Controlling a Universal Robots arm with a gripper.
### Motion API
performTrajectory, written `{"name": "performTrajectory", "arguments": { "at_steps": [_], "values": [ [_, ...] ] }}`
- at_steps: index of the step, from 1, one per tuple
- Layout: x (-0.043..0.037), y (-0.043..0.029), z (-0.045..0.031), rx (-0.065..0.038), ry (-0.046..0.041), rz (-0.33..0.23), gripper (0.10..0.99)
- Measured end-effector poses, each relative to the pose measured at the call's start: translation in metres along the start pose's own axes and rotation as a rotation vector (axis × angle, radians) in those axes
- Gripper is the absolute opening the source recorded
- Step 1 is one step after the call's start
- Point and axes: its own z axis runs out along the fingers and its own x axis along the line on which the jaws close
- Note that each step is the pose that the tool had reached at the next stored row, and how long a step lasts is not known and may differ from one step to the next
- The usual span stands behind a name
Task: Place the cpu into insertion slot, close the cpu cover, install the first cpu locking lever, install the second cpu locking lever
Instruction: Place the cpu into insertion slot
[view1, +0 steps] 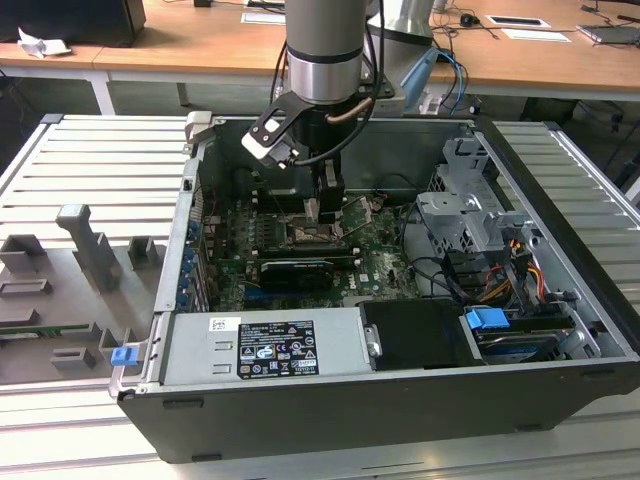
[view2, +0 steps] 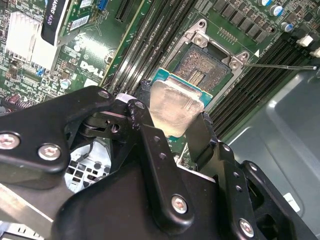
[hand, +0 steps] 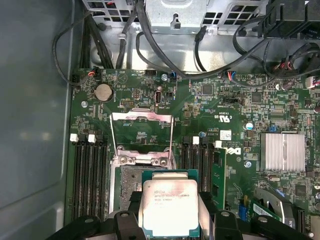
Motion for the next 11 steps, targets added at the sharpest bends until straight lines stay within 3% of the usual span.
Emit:
{"name": "performTrajectory", "arguments": {
  "at_steps": [11],
  "values": [
    [0.0,-0.0002,0.0023,0.0,-0.0021,0.028,0.529]
  ]
}}
